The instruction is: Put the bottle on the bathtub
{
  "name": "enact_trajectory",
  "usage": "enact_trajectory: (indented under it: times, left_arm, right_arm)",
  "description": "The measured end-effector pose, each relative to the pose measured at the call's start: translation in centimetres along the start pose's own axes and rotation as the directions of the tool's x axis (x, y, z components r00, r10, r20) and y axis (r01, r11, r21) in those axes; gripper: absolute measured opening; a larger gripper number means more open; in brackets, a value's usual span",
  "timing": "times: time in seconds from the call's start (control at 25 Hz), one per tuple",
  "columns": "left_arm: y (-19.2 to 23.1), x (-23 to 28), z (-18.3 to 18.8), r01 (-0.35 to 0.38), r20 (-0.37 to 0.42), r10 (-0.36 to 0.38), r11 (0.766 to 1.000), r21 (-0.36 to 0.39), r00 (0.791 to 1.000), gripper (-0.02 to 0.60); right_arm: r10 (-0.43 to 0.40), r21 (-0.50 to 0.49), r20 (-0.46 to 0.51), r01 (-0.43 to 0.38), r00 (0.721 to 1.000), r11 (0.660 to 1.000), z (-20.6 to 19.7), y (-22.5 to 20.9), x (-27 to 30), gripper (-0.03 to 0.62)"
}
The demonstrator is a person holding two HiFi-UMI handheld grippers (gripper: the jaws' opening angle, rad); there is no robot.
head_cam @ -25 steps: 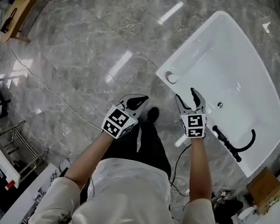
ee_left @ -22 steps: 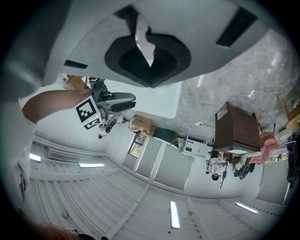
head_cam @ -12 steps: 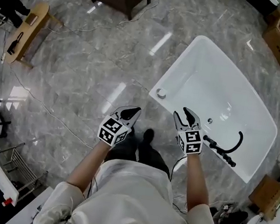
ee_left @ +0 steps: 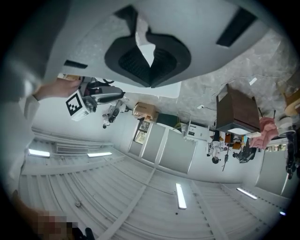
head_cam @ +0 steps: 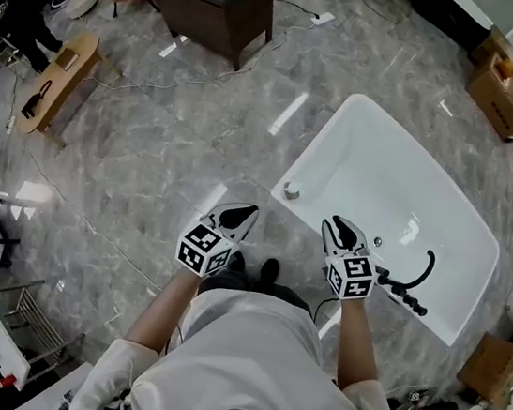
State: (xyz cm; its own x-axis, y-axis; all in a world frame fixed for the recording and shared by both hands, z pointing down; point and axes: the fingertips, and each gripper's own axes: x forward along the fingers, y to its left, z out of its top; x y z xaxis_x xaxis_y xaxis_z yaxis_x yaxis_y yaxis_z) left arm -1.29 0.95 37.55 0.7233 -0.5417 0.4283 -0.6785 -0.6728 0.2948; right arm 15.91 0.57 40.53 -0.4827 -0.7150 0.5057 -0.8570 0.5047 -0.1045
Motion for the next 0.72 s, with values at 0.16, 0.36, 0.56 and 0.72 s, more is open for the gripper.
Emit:
enact_trajectory:
  times: [0.16,0.36,0.56,0.72]
  left_arm:
    - [-0.9,-2.1,2.1,-0.011,0.044,0.01,1.0,0.027,0.999,0.005]
    - [-0.9,-3.8,4.2,-0.031,0.101,0.026,0.999,0.044,0.995,0.005]
    - [-1.5,-4.7,4.8,-0.039,0.124,0.031,0.997,0.062,0.992,0.005]
    - [-1.6,-5.7,5.7,-0.027,0.155,0.018,0.998,0.055,0.988,0.005]
  right_arm:
    - [-0.002,-0.054,0.034,0.003,0.999,0.999,2.1,0.8,-2.0,0.096]
    - [-0.02,-0.124,0.094,0.031,0.995,0.992,5.3,1.5,-3.7,0.069]
    - [0.021,-0.124,0.131,-0.005,0.991,0.992,6.8,2.7,-5.6,0.048]
    - [0.016,-0.042,0.163,-0.009,0.986,0.999,7.4,2.5,-6.8,0.044]
